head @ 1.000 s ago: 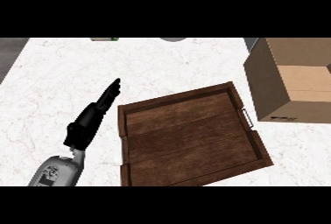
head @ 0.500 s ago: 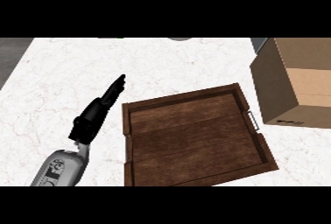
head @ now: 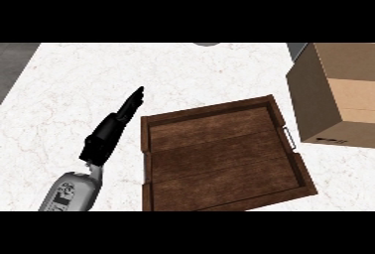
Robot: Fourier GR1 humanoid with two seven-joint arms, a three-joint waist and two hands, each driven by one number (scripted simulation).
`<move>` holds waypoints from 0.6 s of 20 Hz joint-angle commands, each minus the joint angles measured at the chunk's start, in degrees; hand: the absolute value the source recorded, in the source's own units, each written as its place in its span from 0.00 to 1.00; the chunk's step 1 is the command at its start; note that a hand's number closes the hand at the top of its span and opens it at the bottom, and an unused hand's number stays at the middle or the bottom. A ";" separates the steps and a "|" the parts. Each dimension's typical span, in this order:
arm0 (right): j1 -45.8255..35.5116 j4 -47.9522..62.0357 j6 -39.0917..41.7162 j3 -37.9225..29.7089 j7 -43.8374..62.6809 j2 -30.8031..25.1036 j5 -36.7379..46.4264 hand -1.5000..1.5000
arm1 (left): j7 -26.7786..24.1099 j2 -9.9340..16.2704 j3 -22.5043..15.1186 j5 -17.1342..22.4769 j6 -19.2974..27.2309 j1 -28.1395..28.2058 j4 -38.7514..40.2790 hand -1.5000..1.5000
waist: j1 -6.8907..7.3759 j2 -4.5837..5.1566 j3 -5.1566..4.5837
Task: Pick the can from the tray and place it in the cardboard box
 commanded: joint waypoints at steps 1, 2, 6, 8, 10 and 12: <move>-6.84 8.36 -1.88 5.63 -2.43 3.32 7.34 1.00 | 4.14 1.93 2.48 2.88 -3.45 -1.18 -3.32 0.50 | 0.25 0.00 0.03; -5.72 6.47 -1.12 6.19 -1.20 4.48 8.53 1.00 | 1.17 0.57 0.86 0.54 -1.56 2.70 -3.88 0.50 | -0.38 -0.17 0.01; -13.01 18.55 -2.74 8.79 -6.18 8.24 14.09 1.00 | 4.21 -1.84 0.08 -1.96 0.60 -0.77 -3.45 0.50 | -0.28 -0.07 0.03; -14.84 24.81 -5.81 11.01 -6.89 11.85 17.09 1.00 | -0.23 -0.76 0.09 -0.80 -1.79 2.25 -1.43 0.50 | 0.34 0.14 0.03; -17.34 29.66 -2.88 9.80 -7.75 13.51 15.06 1.00 | 2.25 -0.55 2.29 0.16 -1.75 -0.79 -2.40 0.50 | 0.06 0.04 0.04; -16.95 34.29 -0.43 6.73 -7.57 14.52 10.54 0.00 | 1.21 0.42 2.37 0.16 -2.73 -0.15 -0.96 0.50 | 0.30 0.22 0.08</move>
